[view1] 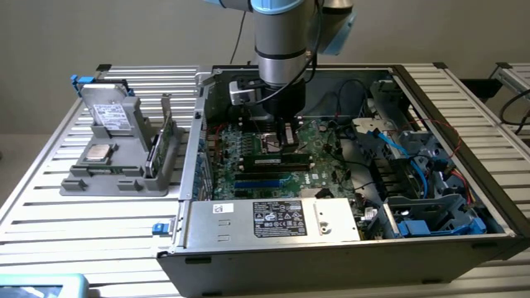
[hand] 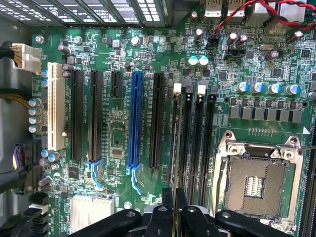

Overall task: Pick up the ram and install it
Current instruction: 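Insert the ram into the slot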

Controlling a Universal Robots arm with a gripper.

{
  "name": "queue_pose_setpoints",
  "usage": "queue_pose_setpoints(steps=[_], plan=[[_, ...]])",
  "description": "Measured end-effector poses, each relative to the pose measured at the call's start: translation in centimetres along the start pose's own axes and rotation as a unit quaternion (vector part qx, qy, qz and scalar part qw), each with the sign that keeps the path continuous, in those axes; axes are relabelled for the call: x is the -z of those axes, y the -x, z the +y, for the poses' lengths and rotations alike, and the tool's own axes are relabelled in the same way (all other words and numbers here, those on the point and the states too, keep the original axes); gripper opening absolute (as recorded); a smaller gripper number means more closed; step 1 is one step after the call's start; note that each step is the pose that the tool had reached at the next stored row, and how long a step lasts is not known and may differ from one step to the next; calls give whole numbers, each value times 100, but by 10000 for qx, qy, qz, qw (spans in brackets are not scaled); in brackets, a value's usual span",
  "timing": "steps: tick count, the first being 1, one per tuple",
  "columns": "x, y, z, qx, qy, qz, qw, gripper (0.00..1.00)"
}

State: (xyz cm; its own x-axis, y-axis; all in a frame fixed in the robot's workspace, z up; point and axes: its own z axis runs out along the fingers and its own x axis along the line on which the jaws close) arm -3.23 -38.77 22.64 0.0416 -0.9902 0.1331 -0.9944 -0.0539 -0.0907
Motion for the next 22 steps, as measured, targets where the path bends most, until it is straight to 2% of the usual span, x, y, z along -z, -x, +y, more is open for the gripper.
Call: queue_pose_setpoints(steps=[22], plan=[[-24, 4, -6, 0, -4, 1, 10000, 14]])
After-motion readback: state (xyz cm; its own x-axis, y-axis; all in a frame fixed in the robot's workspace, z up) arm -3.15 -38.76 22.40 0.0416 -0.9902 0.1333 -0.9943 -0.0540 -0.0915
